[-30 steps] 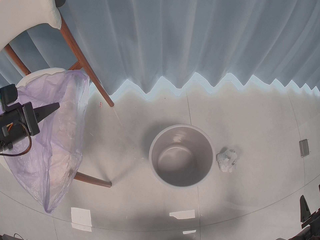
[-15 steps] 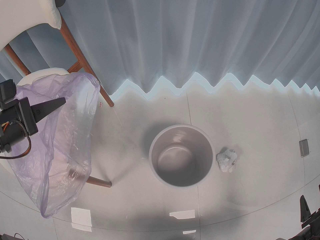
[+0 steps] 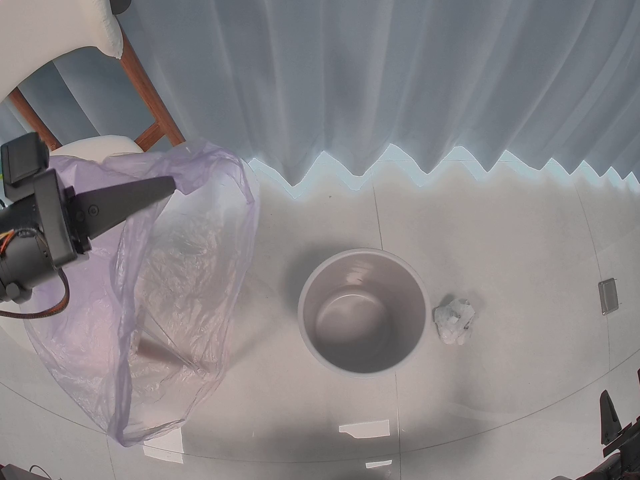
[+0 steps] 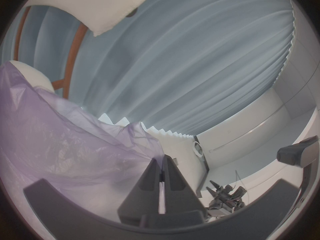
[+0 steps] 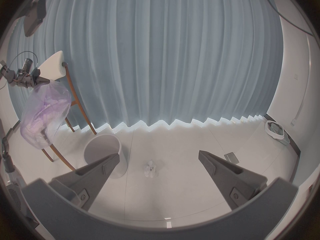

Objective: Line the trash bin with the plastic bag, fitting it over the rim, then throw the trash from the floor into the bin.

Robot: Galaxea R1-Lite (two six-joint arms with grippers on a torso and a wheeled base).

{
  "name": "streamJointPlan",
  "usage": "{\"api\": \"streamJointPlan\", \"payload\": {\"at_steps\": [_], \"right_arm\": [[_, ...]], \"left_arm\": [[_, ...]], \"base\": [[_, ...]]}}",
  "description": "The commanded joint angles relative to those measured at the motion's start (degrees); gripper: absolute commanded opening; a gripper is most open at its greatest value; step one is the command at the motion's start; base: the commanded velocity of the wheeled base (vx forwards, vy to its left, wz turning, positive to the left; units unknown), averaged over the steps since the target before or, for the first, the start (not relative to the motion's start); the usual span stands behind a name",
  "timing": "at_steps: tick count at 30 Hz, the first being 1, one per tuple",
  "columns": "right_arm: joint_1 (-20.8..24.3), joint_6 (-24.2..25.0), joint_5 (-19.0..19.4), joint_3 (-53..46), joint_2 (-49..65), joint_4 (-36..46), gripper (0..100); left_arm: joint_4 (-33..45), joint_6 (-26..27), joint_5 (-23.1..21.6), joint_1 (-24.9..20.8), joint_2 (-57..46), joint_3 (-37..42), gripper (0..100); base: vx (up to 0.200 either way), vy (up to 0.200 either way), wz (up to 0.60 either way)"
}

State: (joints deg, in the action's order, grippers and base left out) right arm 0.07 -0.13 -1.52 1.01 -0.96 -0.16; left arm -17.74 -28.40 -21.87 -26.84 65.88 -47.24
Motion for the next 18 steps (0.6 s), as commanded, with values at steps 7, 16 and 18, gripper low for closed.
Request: {"api": "streamJointPlan", "payload": {"at_steps": [7,16,18], "right_arm": [[0.0,0.1,-0.1,-1.0,1.0,0.0,100],[0.0,0.2,-0.5,-1.0,1.0,0.0,100],[0.0,0.2,-0.5,-1.0,1.0,0.0,100]], "left_arm": [[-4.9,-5.0,-1.5,-4.4,5.4,-4.3,0],[-5.0,-5.2,-1.6,-8.9,10.2,-9.1,0],[-5.0,-5.9,-1.6,-9.8,10.9,-10.1,0]], "base": [[0.0,0.0,0.0],[0.0,0.0,0.0],[0.0,0.0,0.0]]}}
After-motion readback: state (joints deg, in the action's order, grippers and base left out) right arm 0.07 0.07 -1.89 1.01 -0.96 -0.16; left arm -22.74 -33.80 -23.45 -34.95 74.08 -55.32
